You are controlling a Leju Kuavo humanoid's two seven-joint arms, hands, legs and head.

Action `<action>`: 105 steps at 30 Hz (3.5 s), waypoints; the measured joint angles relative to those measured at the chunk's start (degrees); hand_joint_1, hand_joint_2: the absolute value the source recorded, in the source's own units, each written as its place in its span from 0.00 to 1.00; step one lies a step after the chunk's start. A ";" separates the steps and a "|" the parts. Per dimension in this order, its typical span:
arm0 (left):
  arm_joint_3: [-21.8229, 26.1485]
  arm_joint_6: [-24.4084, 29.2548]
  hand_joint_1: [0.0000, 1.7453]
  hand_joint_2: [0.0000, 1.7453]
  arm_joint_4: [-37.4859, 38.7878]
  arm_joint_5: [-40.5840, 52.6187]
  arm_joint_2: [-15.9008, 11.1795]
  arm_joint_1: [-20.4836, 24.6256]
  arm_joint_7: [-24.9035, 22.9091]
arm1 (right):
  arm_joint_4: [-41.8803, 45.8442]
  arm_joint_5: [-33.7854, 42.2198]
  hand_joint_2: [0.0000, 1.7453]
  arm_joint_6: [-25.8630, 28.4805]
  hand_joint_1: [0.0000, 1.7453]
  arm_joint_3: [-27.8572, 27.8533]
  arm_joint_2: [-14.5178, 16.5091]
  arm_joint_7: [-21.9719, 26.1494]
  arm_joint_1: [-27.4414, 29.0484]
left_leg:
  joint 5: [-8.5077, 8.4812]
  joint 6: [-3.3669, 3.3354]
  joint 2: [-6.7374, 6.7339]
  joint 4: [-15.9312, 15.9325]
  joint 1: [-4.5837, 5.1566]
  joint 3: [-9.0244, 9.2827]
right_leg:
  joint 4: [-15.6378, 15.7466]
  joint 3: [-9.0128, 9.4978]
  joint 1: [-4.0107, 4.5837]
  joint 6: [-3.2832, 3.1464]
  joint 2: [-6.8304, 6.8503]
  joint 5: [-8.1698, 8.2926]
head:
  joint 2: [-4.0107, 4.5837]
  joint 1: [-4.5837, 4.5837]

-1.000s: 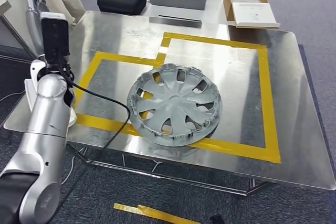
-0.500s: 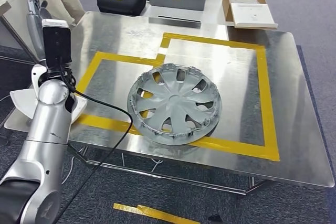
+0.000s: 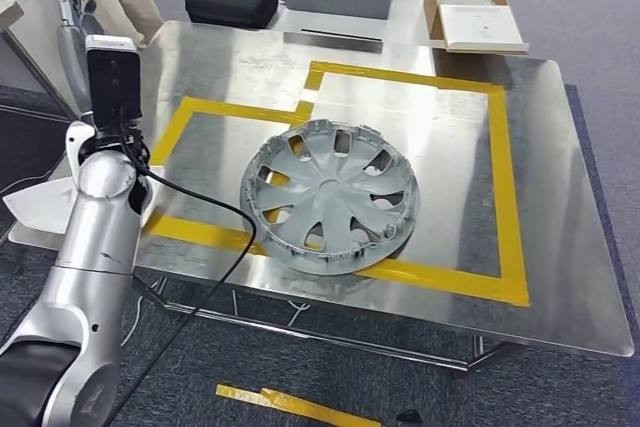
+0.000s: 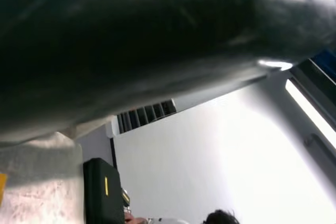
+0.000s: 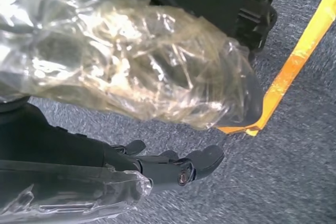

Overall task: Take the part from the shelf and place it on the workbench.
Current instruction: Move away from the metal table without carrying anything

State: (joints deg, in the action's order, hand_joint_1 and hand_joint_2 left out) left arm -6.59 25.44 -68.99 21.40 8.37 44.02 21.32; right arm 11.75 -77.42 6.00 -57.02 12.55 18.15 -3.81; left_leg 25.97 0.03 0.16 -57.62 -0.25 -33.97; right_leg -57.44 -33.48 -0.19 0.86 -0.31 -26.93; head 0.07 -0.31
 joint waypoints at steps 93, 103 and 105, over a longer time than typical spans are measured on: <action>-17.07 3.09 0.00 0.00 -8.14 -1.13 4.71 -17.63 4.53 | 0.01 1.90 0.00 0.21 0.00 -0.46 1.50 -0.53 -0.12 | -5.28 -0.06 -0.51 1.17 0.39 -3.81 | 2.53 6.53 -0.05 0.08 0.36 -4.32 | 0.00 0.08; -17.91 2.61 0.00 0.00 -8.46 -1.49 4.44 -19.29 4.62 | -0.01 1.83 0.00 0.68 0.00 -0.46 1.56 -0.05 0.17 | 1.90 0.82 -0.36 -6.42 0.01 -1.22 | 1.81 3.31 0.06 -1.31 0.55 -1.05 | 0.00 0.52; -18.25 2.50 0.00 0.00 -8.81 -1.65 4.47 -19.40 4.70 | -0.01 1.81 0.00 0.90 0.00 -0.46 1.58 0.15 0.12 | 0.99 0.15 -0.32 -0.59 0.18 2.40 | 1.48 2.99 0.25 -1.00 0.55 -0.93 | 0.00 0.48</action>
State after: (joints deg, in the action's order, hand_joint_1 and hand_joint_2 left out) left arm -24.84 27.94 -77.80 19.75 12.84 24.62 26.03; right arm 11.74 -75.61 6.90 -57.48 14.14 18.30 -3.69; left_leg 26.96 0.18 -0.17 -58.22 -0.07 -31.57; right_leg -55.96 -30.49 0.06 -0.13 0.24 -27.86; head 0.07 0.17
